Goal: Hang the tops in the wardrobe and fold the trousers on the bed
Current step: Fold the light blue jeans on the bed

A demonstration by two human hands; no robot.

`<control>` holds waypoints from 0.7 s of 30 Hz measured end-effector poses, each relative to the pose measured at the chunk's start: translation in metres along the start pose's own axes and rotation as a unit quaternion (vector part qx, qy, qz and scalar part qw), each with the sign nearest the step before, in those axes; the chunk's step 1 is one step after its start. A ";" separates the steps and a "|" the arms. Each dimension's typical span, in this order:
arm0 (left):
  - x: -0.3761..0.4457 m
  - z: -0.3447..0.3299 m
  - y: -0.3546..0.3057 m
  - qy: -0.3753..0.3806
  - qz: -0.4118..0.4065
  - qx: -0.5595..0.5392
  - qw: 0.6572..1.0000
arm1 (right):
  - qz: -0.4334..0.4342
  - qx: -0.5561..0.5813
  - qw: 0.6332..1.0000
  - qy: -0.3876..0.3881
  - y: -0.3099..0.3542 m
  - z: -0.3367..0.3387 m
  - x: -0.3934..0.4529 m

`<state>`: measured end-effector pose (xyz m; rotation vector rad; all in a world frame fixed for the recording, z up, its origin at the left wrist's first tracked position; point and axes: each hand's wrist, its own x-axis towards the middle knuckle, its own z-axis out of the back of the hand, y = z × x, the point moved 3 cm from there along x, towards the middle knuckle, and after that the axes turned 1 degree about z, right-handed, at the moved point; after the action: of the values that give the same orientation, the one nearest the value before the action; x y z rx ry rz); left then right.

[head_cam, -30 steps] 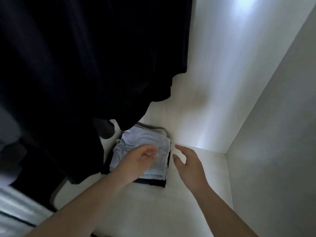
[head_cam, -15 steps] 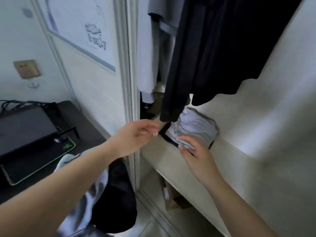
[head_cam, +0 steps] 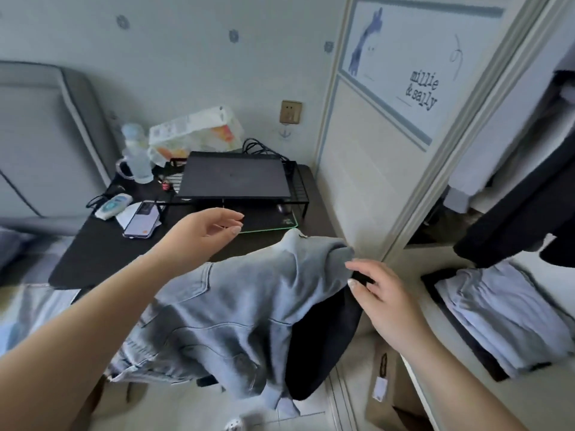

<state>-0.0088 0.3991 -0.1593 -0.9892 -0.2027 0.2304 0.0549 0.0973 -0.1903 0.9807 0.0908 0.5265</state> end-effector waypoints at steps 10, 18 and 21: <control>-0.044 0.068 0.110 0.020 0.099 0.084 0.991 | 0.106 -0.142 0.975 0.131 0.061 -0.093 0.052; -0.067 0.085 0.194 0.048 0.111 0.110 0.987 | 0.164 -0.218 0.920 0.281 0.094 -0.203 0.080; -0.071 0.088 0.226 0.021 0.196 0.039 0.980 | 0.173 -0.217 0.910 0.308 0.101 -0.233 0.083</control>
<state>-0.1230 0.5685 -0.3073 -0.9491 0.0429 0.5739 0.0170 0.3594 -0.2263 0.3628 0.3533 1.1219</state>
